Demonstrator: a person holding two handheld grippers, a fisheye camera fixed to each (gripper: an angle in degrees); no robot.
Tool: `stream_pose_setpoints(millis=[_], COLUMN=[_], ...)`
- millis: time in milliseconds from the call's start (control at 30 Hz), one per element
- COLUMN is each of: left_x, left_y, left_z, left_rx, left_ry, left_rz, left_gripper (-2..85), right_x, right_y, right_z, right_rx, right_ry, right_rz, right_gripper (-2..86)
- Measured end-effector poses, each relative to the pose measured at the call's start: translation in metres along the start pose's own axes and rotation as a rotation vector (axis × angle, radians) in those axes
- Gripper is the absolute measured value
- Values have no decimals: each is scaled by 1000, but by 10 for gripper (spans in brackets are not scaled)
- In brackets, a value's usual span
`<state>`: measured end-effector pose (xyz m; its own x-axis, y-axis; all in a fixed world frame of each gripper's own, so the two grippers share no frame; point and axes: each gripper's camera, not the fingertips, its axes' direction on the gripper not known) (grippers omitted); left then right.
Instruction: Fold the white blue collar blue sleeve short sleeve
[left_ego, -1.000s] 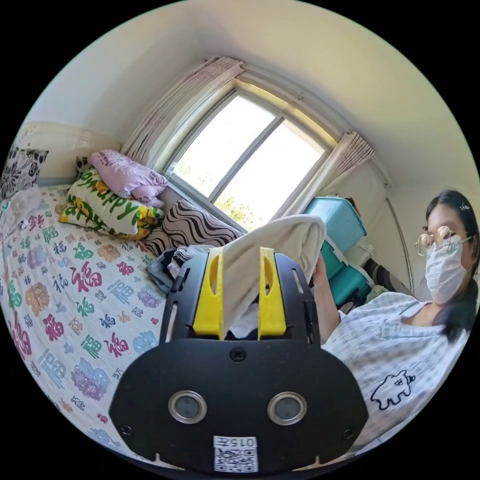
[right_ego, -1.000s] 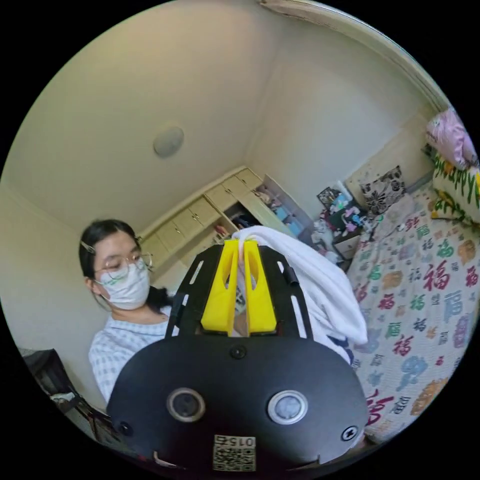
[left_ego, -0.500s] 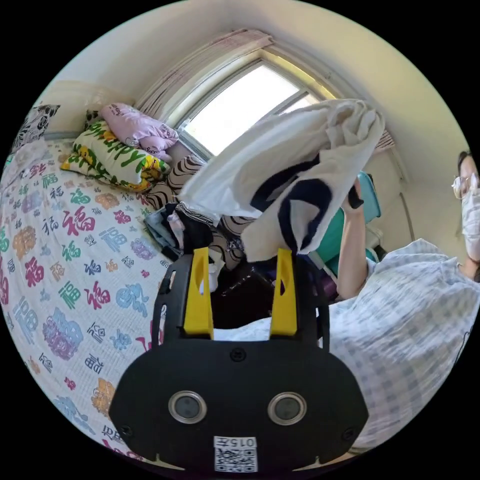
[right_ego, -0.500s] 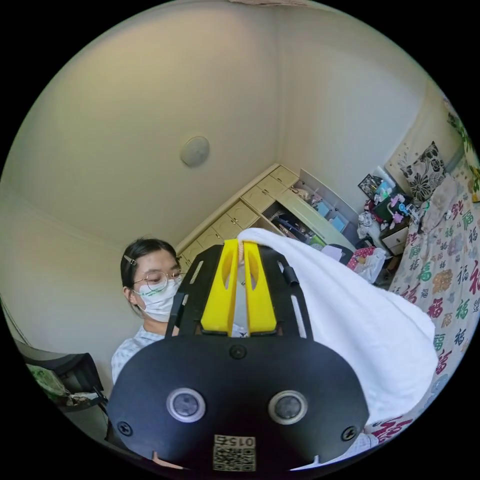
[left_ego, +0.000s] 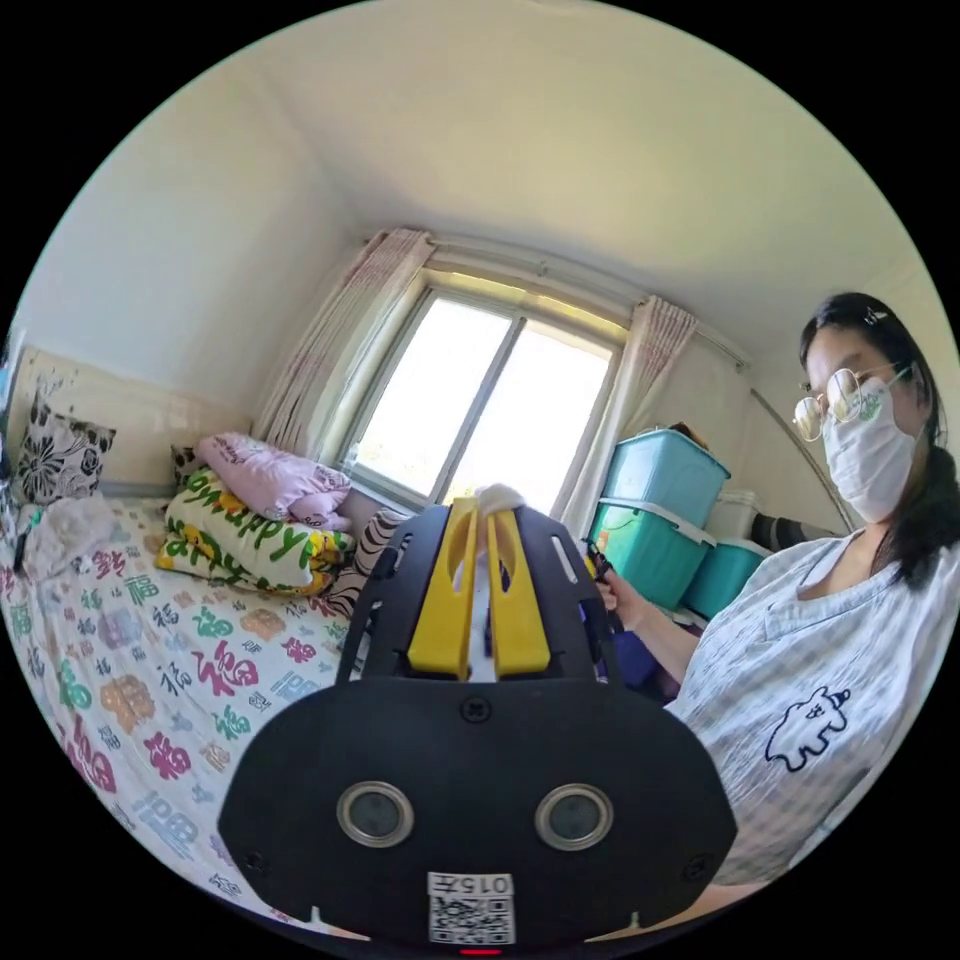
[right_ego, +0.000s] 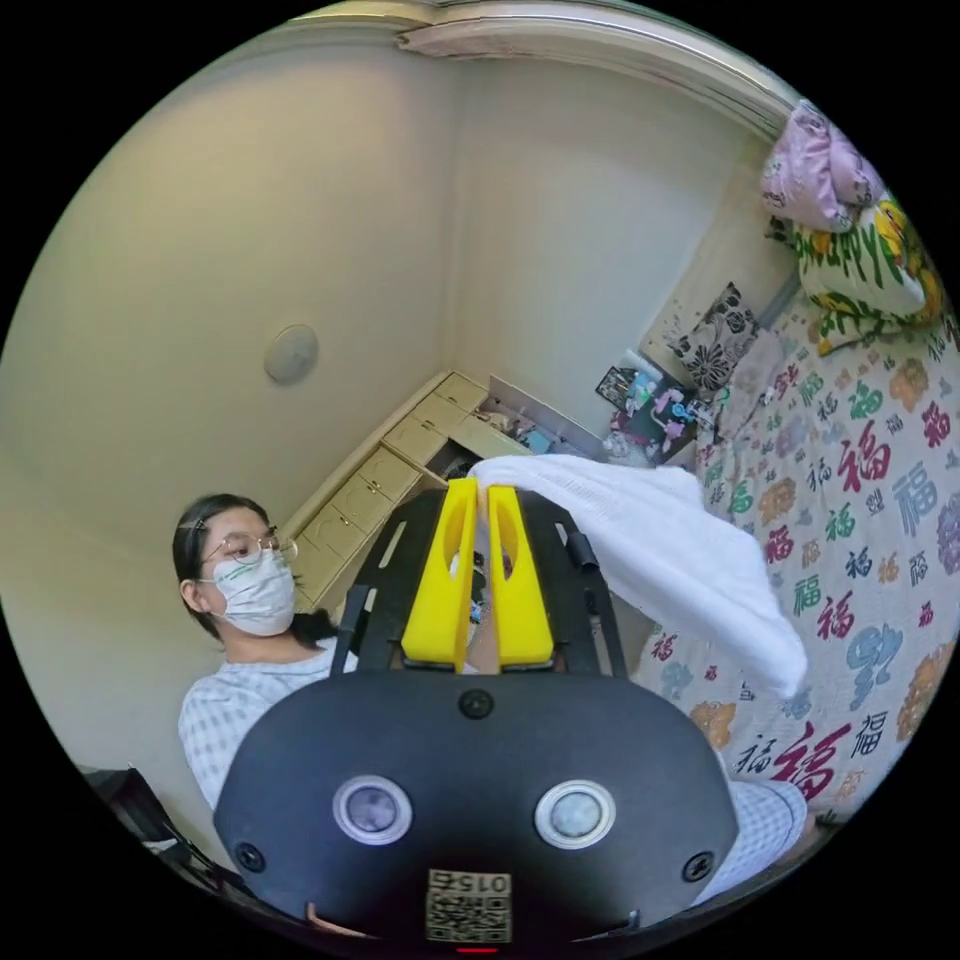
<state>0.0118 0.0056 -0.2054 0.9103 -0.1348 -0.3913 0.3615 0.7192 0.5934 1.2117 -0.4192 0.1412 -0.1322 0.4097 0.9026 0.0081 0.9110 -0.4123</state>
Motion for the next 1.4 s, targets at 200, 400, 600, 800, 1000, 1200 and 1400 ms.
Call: stream_pose_setpoints(millis=[200,400,600,800,1000,1200,1400], left_x=[2,16,12,5,3,4,16], left_y=[-24,-58,-92,-113,-109,-96,-84], left_z=[17,47,72,56,27,18,13], left_rx=[-20,-50,-105,-122,-37,87,142], left_ry=[97,236,631,821,727,519,305], left_rz=[-15,43,77,86,42,-18,13], left_gripper=[-9,-9,-9,-8,-9,-9,-9], right_x=[20,26,9,-21,-57,-52,-67], right_y=[29,44,55,33,-3,21,21], right_z=[6,13,64,67,127,261,305], right_rx=[-103,-160,-570,-609,-533,-728,-725], right_ry=[188,70,-87,61,448,361,630], right_rz=[103,139,46,-120,-492,-466,-540], right_gripper=[6,15,37,85,134,172,31])
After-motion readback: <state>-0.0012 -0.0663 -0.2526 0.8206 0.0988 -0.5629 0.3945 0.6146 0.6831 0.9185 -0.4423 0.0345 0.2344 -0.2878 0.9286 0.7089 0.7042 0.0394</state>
